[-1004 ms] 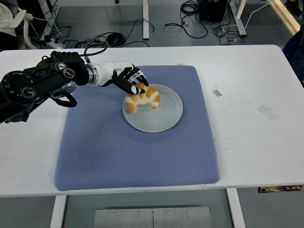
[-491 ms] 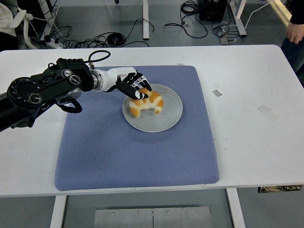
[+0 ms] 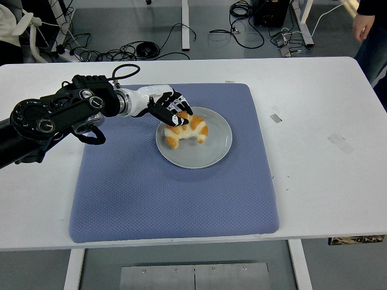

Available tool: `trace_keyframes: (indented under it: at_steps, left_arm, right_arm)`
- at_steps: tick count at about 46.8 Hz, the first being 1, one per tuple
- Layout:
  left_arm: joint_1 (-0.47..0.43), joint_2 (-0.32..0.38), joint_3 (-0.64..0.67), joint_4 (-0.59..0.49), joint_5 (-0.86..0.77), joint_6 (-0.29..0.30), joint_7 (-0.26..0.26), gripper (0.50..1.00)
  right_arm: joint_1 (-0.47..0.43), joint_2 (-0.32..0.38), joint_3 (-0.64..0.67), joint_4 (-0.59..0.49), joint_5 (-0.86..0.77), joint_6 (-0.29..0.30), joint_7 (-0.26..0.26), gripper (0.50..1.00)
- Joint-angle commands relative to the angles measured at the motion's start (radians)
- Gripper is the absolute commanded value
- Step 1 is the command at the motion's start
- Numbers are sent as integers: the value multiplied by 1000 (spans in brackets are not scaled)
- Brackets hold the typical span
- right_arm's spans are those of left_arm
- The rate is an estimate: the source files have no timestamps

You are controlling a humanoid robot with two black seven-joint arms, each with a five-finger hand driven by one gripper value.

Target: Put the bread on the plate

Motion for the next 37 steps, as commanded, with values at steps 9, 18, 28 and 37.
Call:
trace_keyframes:
  at_steps: [9,18,28,37]
  left_arm:
    - [4,-7,-6,0,-5,19,-2,731]
    - [4,-5,-4,0,-24,18,0,901]
    - [2,-5,-1,0,-39,18,1,969]
    - [-3,-4,-9,0,-42,18,1,975]
  right_arm:
    - [0,0,0,0,1,0,0,1000]
    - [0,0,0,0,0,0,0,1000]
    - [0,0,0,0,0,0,0,1000]
    - [0,0,0,0,0,0,0,1000]
